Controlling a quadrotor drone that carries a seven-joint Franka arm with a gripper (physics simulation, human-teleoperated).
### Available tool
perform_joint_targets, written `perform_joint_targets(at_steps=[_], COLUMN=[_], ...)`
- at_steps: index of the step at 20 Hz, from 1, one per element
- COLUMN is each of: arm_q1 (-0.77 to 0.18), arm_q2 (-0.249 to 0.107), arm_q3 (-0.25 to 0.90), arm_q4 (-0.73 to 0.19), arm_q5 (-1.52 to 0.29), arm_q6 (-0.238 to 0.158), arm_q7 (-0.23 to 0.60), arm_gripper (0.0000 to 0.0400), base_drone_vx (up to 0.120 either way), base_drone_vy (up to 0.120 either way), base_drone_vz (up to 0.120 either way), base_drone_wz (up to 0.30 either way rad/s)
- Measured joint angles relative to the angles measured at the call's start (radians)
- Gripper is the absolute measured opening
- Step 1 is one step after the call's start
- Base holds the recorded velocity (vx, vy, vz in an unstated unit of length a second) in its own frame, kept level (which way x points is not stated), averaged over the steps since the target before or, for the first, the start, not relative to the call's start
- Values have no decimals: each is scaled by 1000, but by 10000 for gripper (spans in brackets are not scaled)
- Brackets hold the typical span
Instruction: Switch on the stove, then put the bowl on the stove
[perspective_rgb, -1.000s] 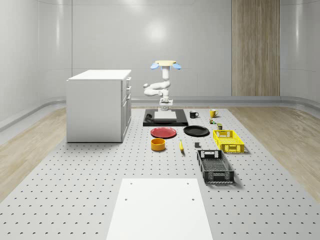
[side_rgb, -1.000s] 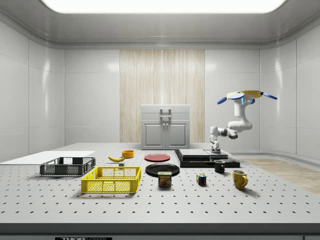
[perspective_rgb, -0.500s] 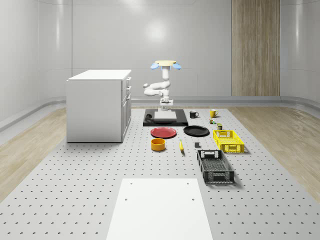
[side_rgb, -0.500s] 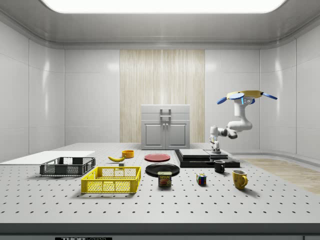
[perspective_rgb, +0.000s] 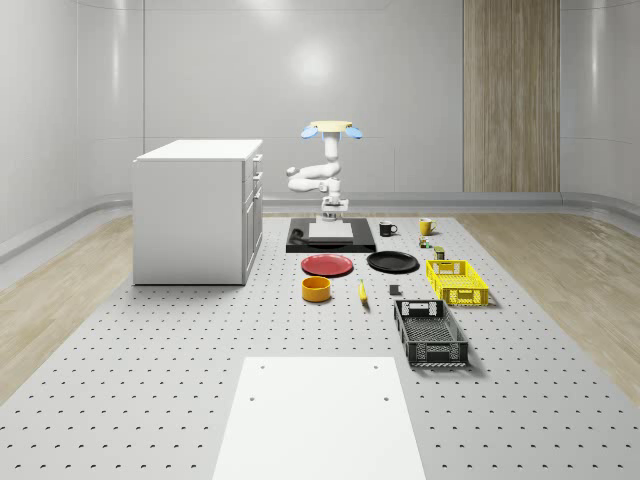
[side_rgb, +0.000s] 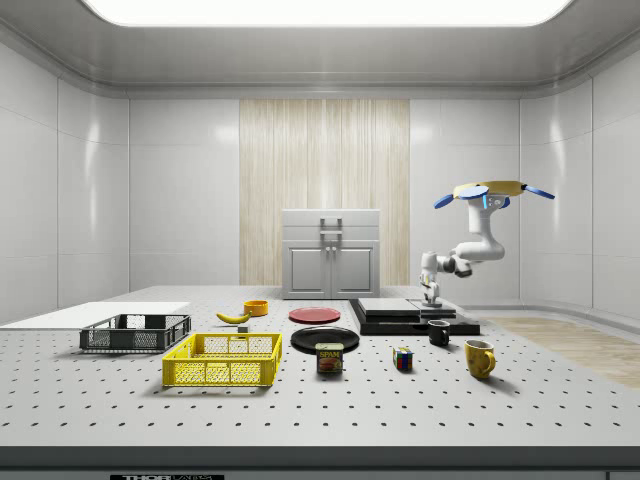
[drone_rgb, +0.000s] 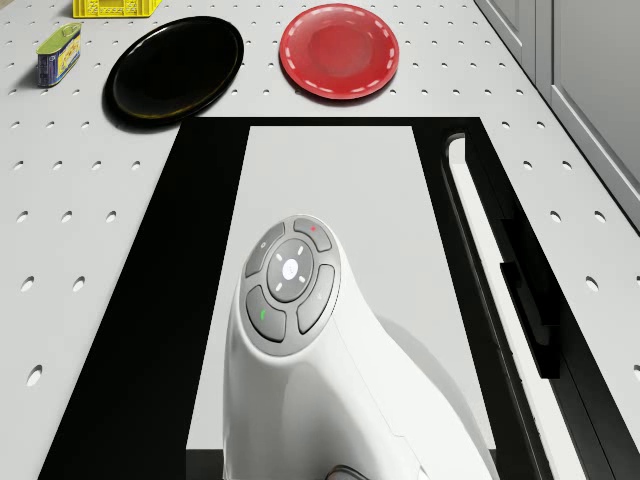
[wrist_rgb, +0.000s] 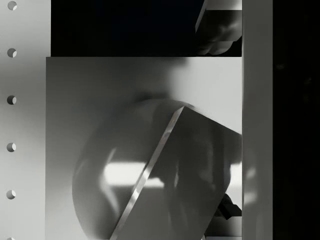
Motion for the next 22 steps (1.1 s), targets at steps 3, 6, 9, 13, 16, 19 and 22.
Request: perform_joint_targets(at_steps=[3, 6, 9, 13, 16, 19, 22], arm_q1=[-23, -39, -48, -51, -28, 7, 47], arm_q2=[1, 0, -3, -10, -21, -35, -50], arm_q3=[1, 2, 3, 5, 6, 8, 10], arm_q4=[2, 3, 4, 5, 3, 2, 1], arm_q5=[0, 2, 4, 7, 11, 16, 23], arm_q6=[-1, 1, 4, 10, 19, 32, 45], arm_q7=[23, 38, 47, 50, 29, -4, -44], arm_gripper=[400, 400, 400, 400, 400, 400, 400], base_drone_vx=[0, 120, 120, 80, 0, 0, 0], base_drone_vy=[0, 0, 0, 0, 0, 0, 0], base_drone_vz=[0, 0, 0, 0, 0, 0, 0], base_drone_wz=[0, 0, 0, 0, 0, 0, 0])
